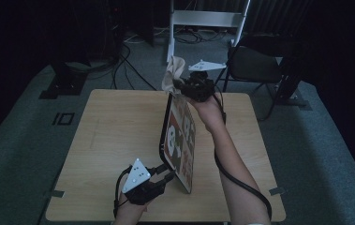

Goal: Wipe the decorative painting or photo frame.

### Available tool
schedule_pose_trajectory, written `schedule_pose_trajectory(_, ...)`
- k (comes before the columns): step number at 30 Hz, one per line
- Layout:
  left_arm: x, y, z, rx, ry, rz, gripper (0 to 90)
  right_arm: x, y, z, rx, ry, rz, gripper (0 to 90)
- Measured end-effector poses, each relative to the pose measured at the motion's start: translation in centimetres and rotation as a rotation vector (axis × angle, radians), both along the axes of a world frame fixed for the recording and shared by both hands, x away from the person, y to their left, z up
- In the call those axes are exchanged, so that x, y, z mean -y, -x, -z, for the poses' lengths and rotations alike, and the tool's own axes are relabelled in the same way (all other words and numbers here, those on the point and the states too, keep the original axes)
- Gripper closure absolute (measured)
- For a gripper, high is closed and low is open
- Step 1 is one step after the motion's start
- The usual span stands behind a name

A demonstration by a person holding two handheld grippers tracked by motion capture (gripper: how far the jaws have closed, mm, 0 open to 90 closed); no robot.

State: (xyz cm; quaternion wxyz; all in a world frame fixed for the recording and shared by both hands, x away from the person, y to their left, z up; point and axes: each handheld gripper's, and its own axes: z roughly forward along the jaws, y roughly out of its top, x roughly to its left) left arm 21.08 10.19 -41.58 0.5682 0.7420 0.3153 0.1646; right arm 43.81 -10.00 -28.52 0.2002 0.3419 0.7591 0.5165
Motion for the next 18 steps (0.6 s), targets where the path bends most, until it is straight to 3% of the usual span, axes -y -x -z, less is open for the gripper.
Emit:
schedule_pose_trajectory(4,0.1,-0.1,0.0,-0.001,-0.003,0.0,65.2,0.3,-1.2,0.0,-0.02,-0.001,0.016,78.9)
schedule_pose_trajectory(11,-0.1,-0.1,0.0,-0.008,0.009,-0.003,63.1,0.6,-3.2,0.2,-0.037,0.045,0.076,78.8)
schedule_pose_trajectory(14,-0.1,-0.2,0.0,-0.02,0.021,-0.005,61.0,1.4,-3.2,0.6,-0.045,0.029,0.092,78.8)
schedule_pose_trajectory(18,0.2,-0.4,-0.1,-0.018,0.019,-0.006,59.6,2.9,-1.8,1.3,-0.03,-0.002,0.093,78.7)
